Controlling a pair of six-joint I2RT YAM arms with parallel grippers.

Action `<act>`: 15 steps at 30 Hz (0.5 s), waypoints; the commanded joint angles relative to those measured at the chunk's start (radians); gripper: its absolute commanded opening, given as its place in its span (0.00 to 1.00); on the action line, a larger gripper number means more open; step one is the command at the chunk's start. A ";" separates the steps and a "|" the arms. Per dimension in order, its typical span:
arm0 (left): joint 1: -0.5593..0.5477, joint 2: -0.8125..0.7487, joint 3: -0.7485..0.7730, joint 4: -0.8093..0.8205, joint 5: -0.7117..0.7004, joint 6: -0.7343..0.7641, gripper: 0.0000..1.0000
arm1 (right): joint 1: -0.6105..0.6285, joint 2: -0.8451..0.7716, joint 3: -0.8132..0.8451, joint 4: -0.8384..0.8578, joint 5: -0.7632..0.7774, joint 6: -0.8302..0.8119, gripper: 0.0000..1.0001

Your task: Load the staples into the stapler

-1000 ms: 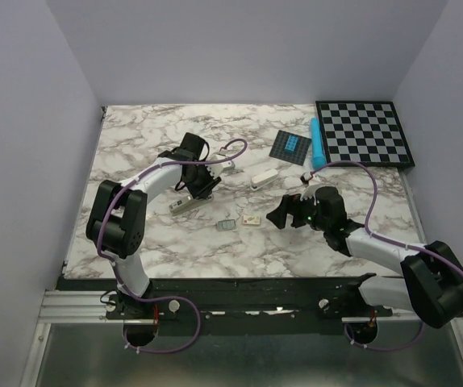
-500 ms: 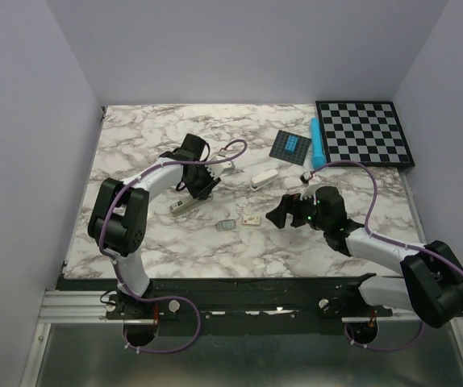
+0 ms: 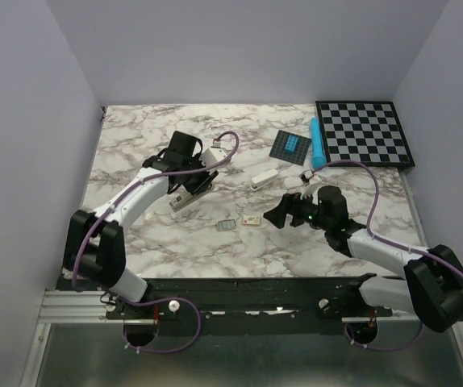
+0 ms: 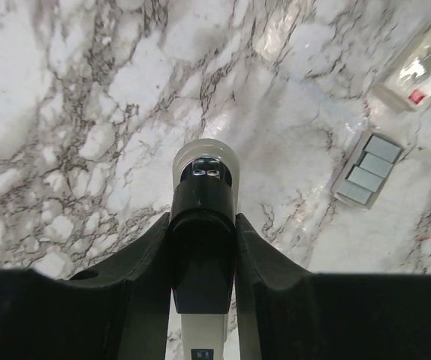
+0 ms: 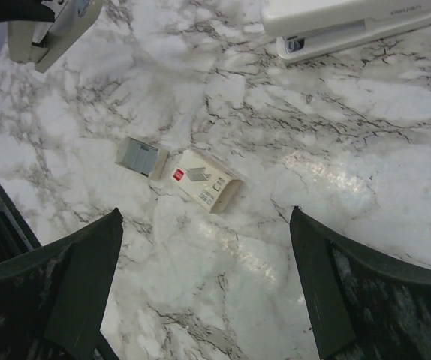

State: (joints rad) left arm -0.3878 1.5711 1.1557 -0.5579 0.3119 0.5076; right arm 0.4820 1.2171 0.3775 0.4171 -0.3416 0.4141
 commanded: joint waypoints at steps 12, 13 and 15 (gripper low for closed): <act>-0.284 -0.453 -0.275 0.498 -0.022 -0.532 0.00 | 0.007 -0.186 0.087 0.023 -0.060 0.225 0.99; -0.299 -0.465 -0.293 0.525 -0.033 -0.569 0.00 | 0.007 -0.194 0.089 0.020 -0.059 0.236 0.99; -0.353 -0.470 -0.297 0.581 -0.045 -0.584 0.00 | 0.009 -0.214 0.089 0.011 -0.047 0.255 0.98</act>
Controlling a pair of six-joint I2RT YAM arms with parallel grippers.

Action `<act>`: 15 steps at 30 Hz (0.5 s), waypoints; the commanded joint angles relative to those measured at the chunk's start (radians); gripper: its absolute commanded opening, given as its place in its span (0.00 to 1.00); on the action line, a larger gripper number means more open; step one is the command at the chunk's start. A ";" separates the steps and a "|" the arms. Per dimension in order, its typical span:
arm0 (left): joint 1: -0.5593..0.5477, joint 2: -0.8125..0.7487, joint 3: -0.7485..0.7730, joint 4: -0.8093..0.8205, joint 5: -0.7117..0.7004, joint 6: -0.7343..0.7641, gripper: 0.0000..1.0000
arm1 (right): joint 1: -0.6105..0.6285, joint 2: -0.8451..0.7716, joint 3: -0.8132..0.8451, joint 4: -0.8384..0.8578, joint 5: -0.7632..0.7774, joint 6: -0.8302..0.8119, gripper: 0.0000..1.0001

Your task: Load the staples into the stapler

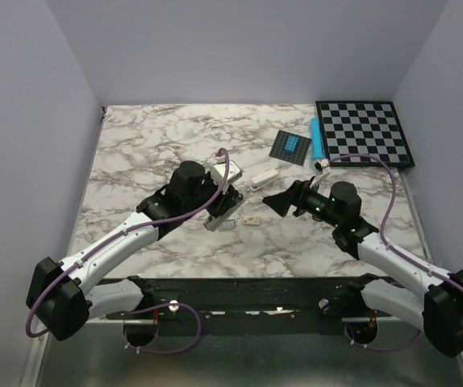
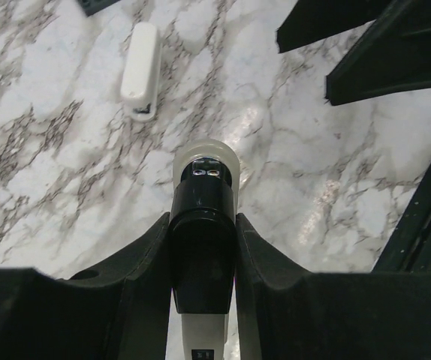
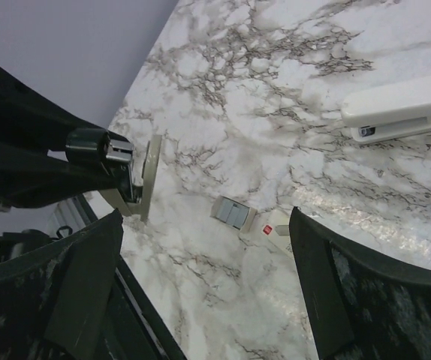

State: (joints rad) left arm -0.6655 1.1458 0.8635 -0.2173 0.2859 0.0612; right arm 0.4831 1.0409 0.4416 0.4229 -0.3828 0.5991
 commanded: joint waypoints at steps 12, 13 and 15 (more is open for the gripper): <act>-0.243 0.011 0.045 0.334 -0.145 -0.161 0.00 | 0.017 -0.093 0.019 -0.059 0.008 0.084 0.86; -0.246 0.018 0.049 0.335 -0.149 -0.159 0.00 | 0.017 -0.096 0.019 -0.061 0.013 0.084 0.82; -0.263 0.023 0.052 0.343 -0.163 -0.159 0.00 | 0.018 -0.096 0.020 -0.075 0.015 0.077 0.77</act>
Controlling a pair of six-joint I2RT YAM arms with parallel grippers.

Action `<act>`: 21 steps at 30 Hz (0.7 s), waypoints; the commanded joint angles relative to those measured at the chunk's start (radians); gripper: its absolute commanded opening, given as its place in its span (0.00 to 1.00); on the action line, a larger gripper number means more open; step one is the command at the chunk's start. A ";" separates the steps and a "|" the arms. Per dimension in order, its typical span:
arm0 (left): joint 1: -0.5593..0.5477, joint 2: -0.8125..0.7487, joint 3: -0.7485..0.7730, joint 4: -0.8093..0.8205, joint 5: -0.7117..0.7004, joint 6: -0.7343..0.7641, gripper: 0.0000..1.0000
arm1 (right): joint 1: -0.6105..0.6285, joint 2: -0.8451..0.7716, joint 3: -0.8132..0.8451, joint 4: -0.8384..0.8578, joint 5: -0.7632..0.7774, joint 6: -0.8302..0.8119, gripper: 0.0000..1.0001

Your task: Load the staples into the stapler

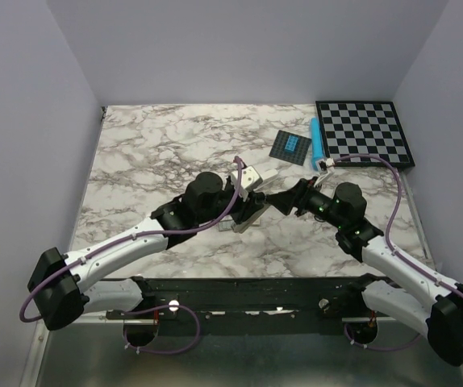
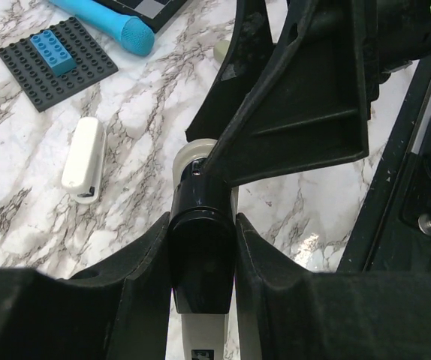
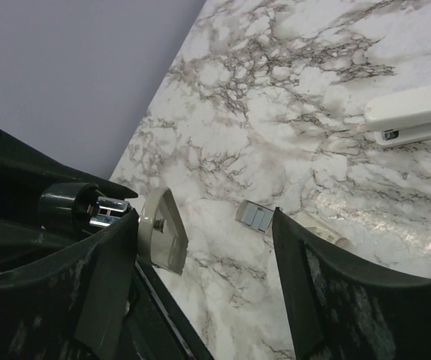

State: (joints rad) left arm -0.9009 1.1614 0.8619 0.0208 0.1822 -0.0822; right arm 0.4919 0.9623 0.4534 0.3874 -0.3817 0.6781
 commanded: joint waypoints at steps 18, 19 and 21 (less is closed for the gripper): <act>-0.092 0.024 0.035 0.212 -0.113 0.027 0.00 | 0.011 0.015 0.007 -0.010 -0.055 0.051 0.19; -0.092 0.011 0.022 0.215 -0.119 0.030 0.00 | 0.011 0.013 0.010 -0.016 -0.054 0.051 0.09; -0.090 -0.008 -0.001 0.235 -0.131 0.035 0.00 | 0.011 -0.003 0.014 -0.041 -0.022 0.060 0.01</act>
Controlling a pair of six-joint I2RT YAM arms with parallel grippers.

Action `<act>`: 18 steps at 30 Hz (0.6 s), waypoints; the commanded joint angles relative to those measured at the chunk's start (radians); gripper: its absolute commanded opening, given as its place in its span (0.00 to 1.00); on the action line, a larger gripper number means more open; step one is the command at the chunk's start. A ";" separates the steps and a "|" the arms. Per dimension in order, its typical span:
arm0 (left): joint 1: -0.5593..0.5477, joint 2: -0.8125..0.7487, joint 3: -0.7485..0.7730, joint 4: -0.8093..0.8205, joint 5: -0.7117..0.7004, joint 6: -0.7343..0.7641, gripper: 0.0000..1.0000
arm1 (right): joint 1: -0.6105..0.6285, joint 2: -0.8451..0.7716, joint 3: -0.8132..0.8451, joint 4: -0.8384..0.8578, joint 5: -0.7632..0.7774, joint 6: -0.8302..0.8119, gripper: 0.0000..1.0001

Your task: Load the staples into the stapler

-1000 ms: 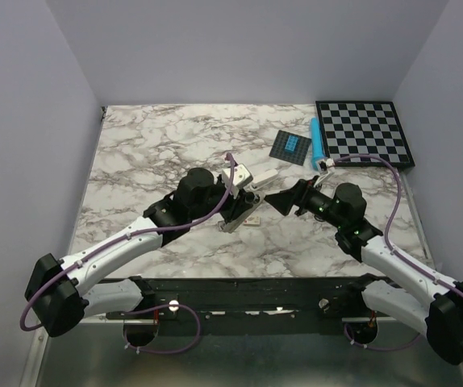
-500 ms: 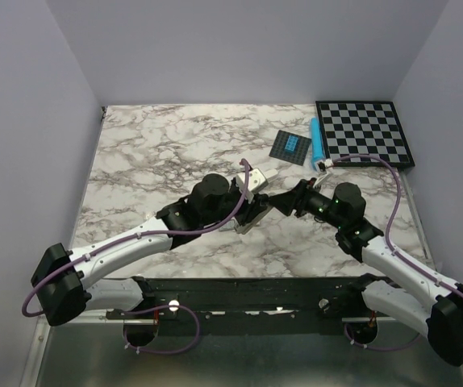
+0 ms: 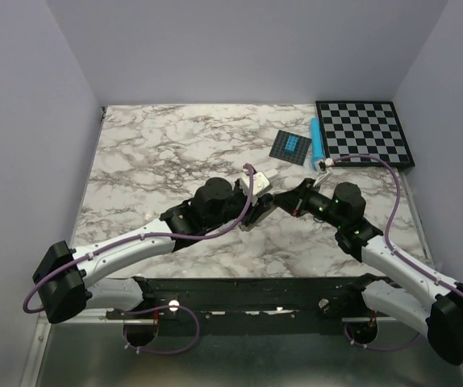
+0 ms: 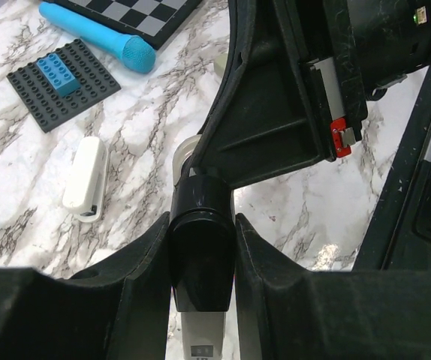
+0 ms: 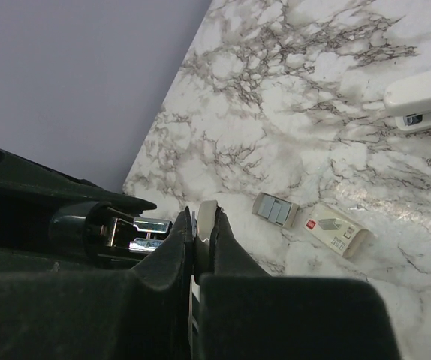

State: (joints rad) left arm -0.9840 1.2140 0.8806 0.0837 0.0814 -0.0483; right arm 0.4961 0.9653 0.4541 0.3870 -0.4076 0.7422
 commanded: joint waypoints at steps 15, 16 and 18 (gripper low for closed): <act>-0.005 -0.349 -0.376 0.445 -0.276 -0.064 0.00 | -0.062 -0.187 0.034 -0.132 0.176 0.040 0.01; -0.005 -0.379 -0.418 0.459 -0.299 -0.077 0.00 | -0.067 -0.201 0.040 -0.134 0.182 0.042 0.01; -0.005 -0.412 -0.463 0.507 -0.365 -0.102 0.00 | -0.079 -0.240 0.054 -0.145 0.205 0.046 0.01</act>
State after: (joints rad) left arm -1.0122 0.8841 0.5060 0.4686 -0.0013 -0.0830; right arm 0.4629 0.8055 0.4545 0.2348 -0.3225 0.7856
